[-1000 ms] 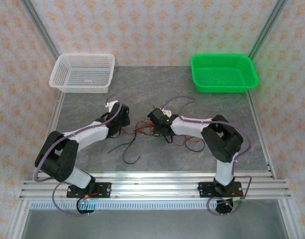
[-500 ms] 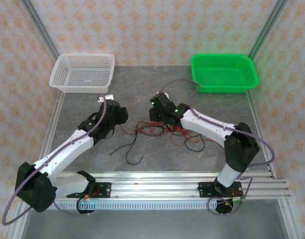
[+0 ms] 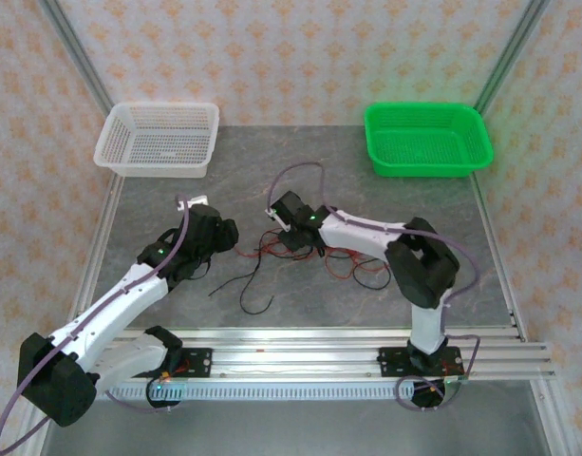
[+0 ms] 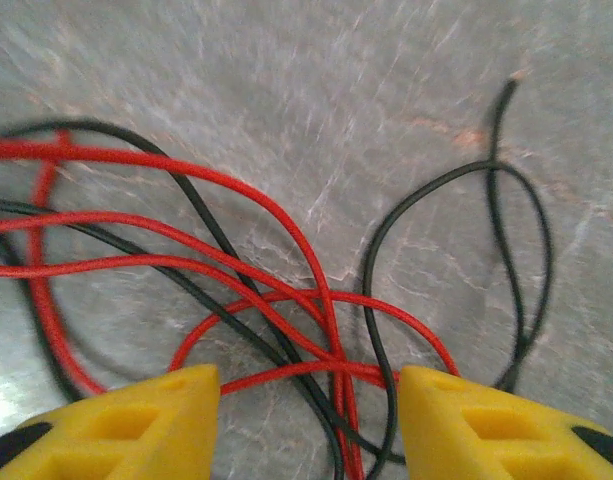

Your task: Untangle the cables

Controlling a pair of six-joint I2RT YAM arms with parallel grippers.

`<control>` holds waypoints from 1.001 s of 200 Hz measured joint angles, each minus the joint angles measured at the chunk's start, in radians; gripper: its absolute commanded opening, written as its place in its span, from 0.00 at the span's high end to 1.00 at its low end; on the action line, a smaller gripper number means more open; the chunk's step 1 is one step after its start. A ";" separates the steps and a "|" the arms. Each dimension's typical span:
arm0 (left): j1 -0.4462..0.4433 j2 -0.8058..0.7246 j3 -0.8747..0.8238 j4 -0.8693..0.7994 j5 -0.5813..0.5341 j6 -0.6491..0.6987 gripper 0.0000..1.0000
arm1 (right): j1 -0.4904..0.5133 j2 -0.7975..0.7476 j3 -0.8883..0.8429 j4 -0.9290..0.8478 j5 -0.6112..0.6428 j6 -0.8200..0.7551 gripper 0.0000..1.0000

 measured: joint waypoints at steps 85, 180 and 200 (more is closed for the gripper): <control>0.000 -0.005 -0.001 0.000 0.003 -0.022 0.38 | -0.025 0.123 0.138 0.037 -0.014 -0.061 0.58; 0.000 -0.026 -0.013 -0.012 0.006 -0.026 0.38 | -0.048 0.232 0.216 0.043 -0.075 -0.033 0.74; 0.000 -0.034 -0.019 -0.012 0.006 -0.026 0.38 | -0.064 0.276 0.282 0.038 -0.089 0.002 0.76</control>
